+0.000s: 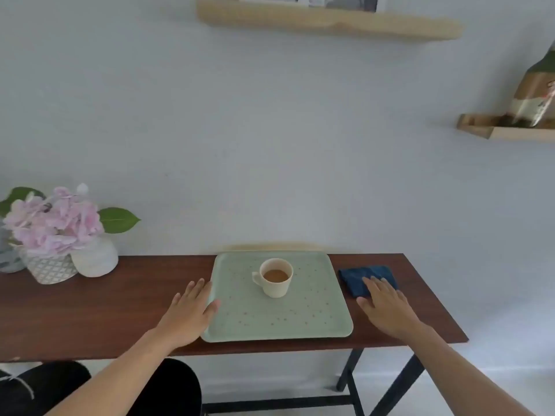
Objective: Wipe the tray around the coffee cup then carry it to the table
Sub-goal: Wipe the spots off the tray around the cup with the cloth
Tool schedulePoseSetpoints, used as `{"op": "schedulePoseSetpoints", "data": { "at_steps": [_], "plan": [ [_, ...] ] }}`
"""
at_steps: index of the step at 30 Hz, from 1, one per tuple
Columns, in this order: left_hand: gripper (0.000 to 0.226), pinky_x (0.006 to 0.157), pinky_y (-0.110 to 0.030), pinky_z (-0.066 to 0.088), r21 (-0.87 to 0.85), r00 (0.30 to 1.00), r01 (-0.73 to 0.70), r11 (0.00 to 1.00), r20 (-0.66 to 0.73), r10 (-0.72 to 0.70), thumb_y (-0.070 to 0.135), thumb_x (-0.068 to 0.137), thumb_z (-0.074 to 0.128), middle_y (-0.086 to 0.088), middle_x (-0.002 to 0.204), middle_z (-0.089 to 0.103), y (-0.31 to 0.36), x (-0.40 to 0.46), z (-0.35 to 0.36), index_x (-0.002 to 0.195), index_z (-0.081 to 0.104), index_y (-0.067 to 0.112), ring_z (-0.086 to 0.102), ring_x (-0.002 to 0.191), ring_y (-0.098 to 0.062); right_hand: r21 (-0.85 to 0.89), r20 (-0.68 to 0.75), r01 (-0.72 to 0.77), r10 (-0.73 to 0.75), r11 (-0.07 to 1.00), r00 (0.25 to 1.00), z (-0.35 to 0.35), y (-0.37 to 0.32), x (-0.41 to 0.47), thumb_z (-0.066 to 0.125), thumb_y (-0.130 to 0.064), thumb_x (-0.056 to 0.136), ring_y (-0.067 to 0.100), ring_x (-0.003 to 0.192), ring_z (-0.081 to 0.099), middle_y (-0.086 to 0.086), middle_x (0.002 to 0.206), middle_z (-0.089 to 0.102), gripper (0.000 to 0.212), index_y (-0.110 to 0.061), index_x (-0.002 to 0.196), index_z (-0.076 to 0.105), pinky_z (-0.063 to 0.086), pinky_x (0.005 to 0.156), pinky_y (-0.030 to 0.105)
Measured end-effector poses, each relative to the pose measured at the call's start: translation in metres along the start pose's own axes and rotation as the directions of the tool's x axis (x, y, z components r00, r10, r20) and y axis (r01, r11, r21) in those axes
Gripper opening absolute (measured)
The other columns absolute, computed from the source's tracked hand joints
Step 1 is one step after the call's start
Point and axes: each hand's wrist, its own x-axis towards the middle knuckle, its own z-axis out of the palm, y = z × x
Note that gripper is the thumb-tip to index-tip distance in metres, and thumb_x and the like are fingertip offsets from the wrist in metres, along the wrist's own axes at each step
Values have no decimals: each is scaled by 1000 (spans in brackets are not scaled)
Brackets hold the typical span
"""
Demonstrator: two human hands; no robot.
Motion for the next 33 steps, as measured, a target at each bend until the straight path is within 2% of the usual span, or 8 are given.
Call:
{"op": "schedulePoseSetpoints", "data": {
  "at_steps": [5,10,14,18,21,23,26,33],
  "plan": [
    [69,128,-45,-3,-88,997,45,995,-66,-51,65,99,9,12,171,-5,-20,34,32,162,-1,37,-16,155,-6,-121,-27,102,-106,987,994,17,28,52,37,-56,104,17,160,-12,-5,175,0,76,-26,166,3,-5,129,51],
    [68,129,-43,-4,-25,989,39,999,-142,-43,65,96,0,19,169,-2,-28,42,49,160,3,43,-17,153,2,-59,7,200,-200,978,980,31,40,75,30,-64,102,4,157,-4,-14,172,14,69,-34,163,19,-7,129,46],
    [65,129,-43,-3,-2,987,50,999,-155,-50,64,97,1,19,169,0,-27,42,50,159,4,45,-15,153,1,107,-79,192,-184,976,980,36,38,74,37,-58,103,0,153,5,-14,166,32,58,-35,157,38,-2,130,41],
    [65,129,-43,-5,-2,988,68,998,-137,-68,66,98,2,19,169,-2,-27,43,51,159,2,45,-16,153,3,378,-99,1,39,926,994,29,17,62,47,-48,103,24,157,17,-2,161,45,52,-32,152,47,18,127,50],
    [63,129,-44,-4,20,989,71,997,-128,-68,63,99,4,17,170,-3,-26,42,51,159,-1,44,-17,153,2,460,-85,-5,50,888,995,30,0,46,45,-53,104,28,152,32,-2,148,58,50,-36,150,49,33,122,52],
    [62,129,-44,-4,30,989,78,997,-131,-73,62,100,4,16,170,-3,-25,42,51,160,-2,43,-17,153,1,440,-135,102,-47,892,990,32,-17,28,38,-60,103,19,142,45,-11,136,63,54,-32,147,53,37,119,47],
    [62,129,-43,-5,8,985,95,995,-147,-92,61,100,5,17,170,0,-23,41,50,159,0,43,-16,153,2,351,-299,285,-181,892,937,46,-48,-3,46,-53,103,-4,135,40,-18,129,61,50,-21,136,64,37,114,44],
    [64,128,-45,-5,-72,981,100,992,-157,-110,65,101,10,20,168,5,-21,51,47,160,8,42,-10,155,0,112,-346,471,-410,875,844,85,-68,-46,59,-53,99,11,142,51,-15,145,61,43,-25,130,72,38,116,58]
  ]
}}
